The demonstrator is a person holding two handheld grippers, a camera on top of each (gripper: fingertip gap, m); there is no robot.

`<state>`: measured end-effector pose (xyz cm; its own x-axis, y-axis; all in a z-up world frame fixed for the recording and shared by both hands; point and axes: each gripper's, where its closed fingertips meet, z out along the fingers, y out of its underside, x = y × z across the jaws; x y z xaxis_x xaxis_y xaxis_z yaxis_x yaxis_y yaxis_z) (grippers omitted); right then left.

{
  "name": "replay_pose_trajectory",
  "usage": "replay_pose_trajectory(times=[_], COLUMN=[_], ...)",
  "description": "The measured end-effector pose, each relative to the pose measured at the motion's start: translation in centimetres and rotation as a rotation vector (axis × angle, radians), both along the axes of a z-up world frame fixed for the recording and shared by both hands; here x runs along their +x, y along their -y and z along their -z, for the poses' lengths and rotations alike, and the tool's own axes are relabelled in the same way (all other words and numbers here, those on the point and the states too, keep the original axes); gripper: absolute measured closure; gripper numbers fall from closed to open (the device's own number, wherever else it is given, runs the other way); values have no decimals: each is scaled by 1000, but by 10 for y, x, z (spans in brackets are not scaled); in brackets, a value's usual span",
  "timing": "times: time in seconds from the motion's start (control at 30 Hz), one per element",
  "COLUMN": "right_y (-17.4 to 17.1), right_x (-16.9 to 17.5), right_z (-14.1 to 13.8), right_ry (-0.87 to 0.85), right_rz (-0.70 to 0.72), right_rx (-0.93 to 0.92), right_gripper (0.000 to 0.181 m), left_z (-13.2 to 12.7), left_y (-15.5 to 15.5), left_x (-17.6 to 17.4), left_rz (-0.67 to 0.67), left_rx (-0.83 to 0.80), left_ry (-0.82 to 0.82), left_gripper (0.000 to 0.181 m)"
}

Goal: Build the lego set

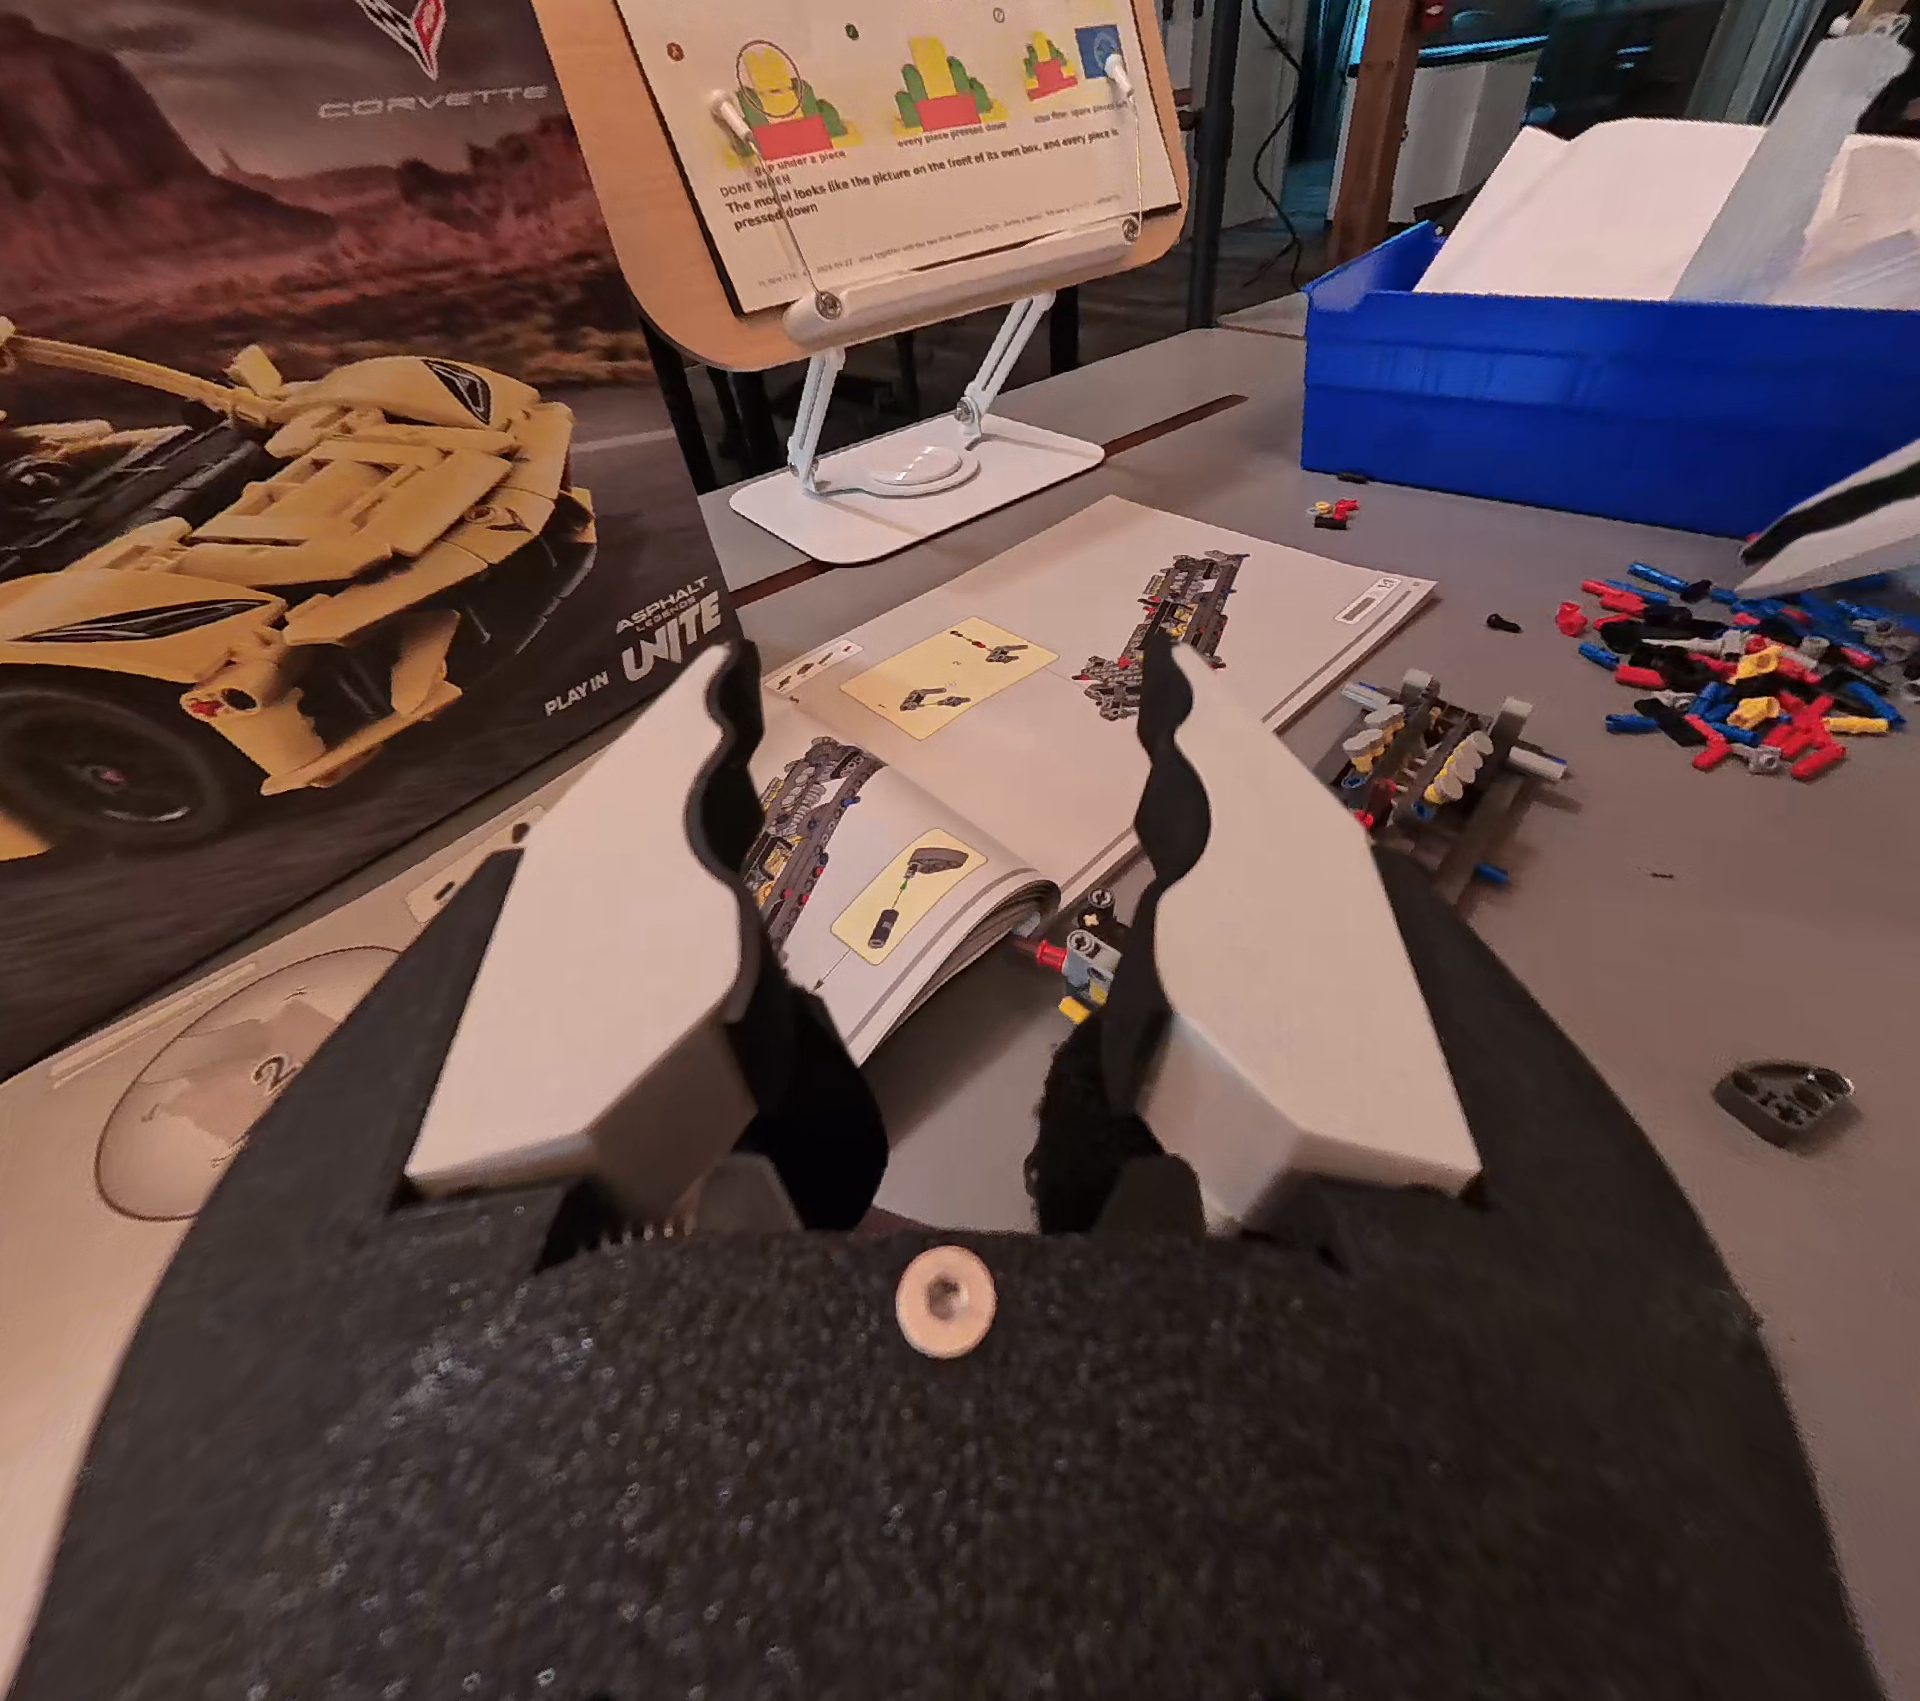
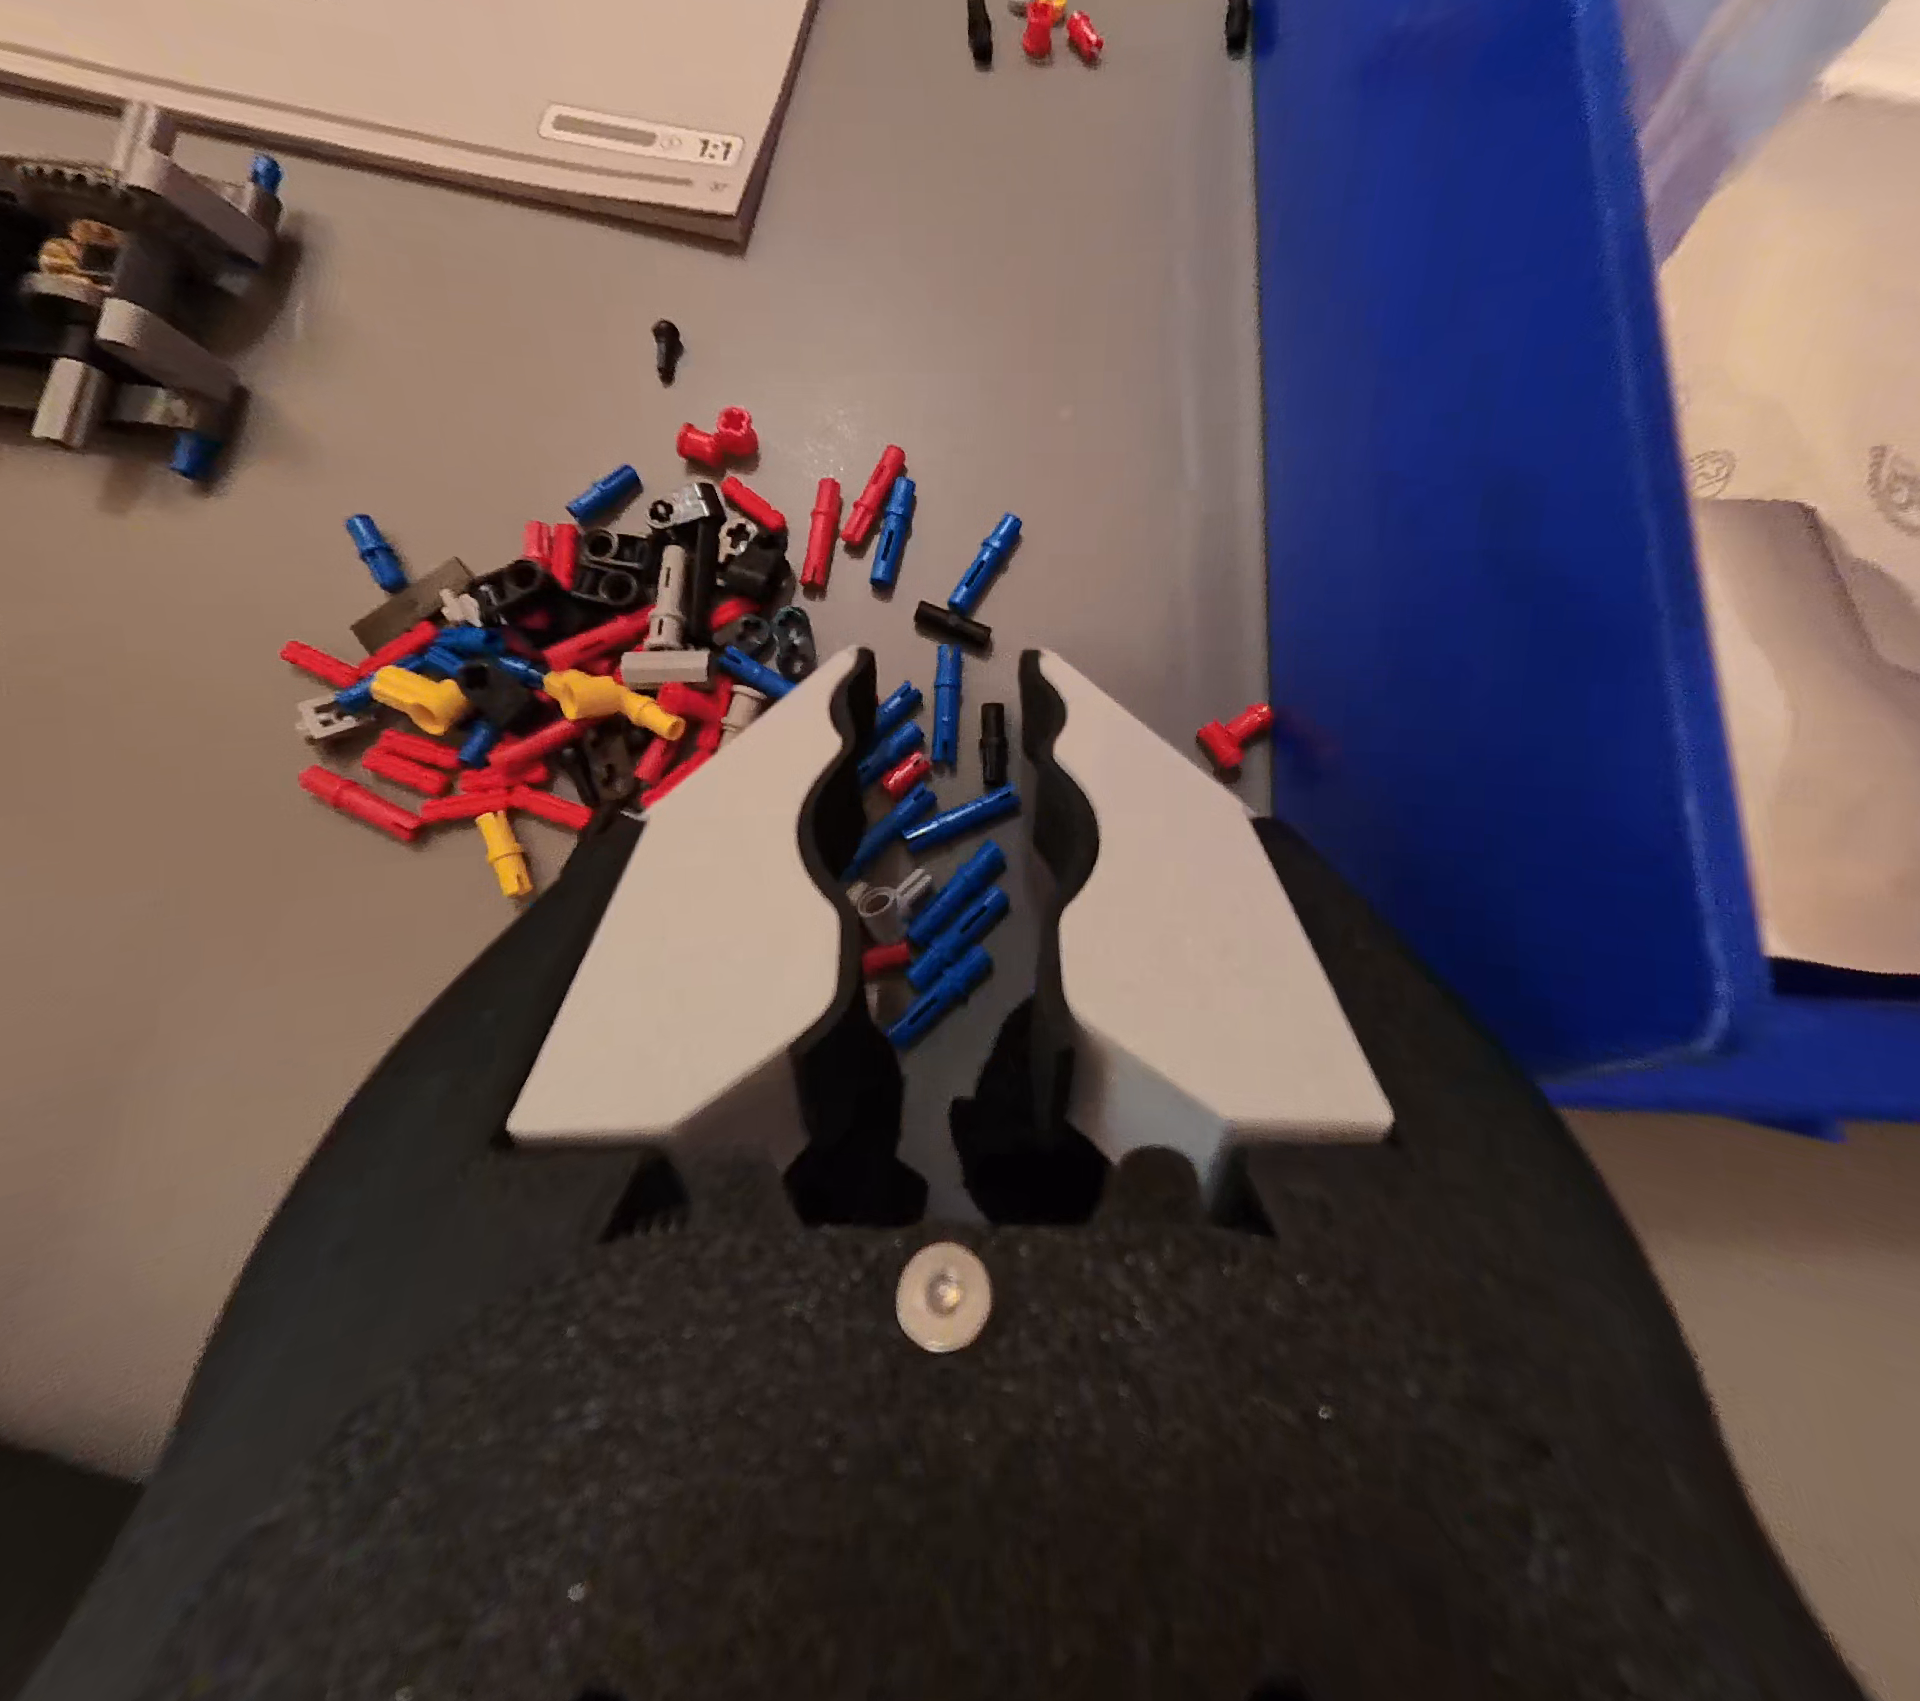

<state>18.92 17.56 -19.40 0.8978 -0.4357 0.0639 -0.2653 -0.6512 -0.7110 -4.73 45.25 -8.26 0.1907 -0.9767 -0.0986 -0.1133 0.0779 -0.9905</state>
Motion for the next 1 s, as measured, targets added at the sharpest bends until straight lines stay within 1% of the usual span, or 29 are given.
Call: replay_pose_trajectory(times=[0.07,0.17,0.27,0.37,0.4,0.47,0.63,0.7,0.73,0.8,0.87,0.93,0.97,1.0], right_y=[-1,-6,-8,-11,-11,-13,-11,-10,-13,-26,-48,-64,-68,-72], right_x=[2,5,8,6,6,2,4,1,-6,-32,-80,-129,-150,-162], right_z=[3,4,10,11,11,11,10,3,-6,-30,-48,-42,-33,-23], right_ry=[0,-18,-35,-54,-48,-39,4,6,5,12,-23,-95,-120,-117], right_rz=[12,37,57,85,95,90,99,85,55,-53,-233,-377,-431,-453], right_rx=[-1,21,-11,-7,-17,-33,-49,-40,-15,53,131,135,113,81], right_gripper=[154,154,154,155,157,166,167,167,167,167,167,167,167,167], left_z=[0,10,13,14,14,15,17,17,16,16,17,18,18,18], left_y=[0,-1,0,2,2,2,2,3,3,2,2,2,2,1], left_x=[0,1,2,3,4,4,4,4,4,3,3,2,2,2], left_rz=[2,-4,-6,2,3,2,1,2,0,-5,-4,-10,-14,-20], left_rx=[0,23,51,43,42,46,56,58,60,67,66,61,56,51], left_ry=[7,-40,-52,-59,-59,-64,-75,-74,-74,-73,-79,-89,-94,-100], left_gripper=[112,113,115,115,116,116,117,117,117,117,118,120,121,122])
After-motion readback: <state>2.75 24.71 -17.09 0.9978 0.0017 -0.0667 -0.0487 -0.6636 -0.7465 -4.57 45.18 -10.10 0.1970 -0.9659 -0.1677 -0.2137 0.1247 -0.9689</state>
